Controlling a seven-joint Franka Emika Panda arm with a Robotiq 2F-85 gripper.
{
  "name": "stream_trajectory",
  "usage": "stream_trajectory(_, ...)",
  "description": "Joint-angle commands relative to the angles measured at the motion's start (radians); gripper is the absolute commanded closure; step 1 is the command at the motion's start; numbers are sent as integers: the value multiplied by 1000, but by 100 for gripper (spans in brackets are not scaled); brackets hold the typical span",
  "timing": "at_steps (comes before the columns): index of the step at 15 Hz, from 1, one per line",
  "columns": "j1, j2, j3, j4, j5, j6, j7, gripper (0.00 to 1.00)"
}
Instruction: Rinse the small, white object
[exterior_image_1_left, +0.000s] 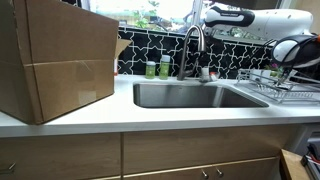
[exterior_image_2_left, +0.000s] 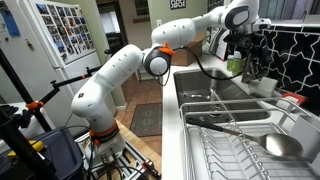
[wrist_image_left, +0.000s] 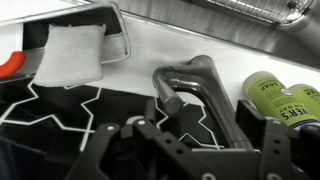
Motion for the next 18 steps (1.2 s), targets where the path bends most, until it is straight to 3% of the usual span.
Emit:
stream_trajectory(1,-14,-63,-22,-27,-2,-83,47,0)
stream_trajectory(4,-30,-106,-46,-38,-17,-180,57,0)
stream_trajectory(10,-99,-180,-30,-30,30,-355,44,0)
stream_trajectory(18,-198,-274,47,-26,229,-384,198,0)
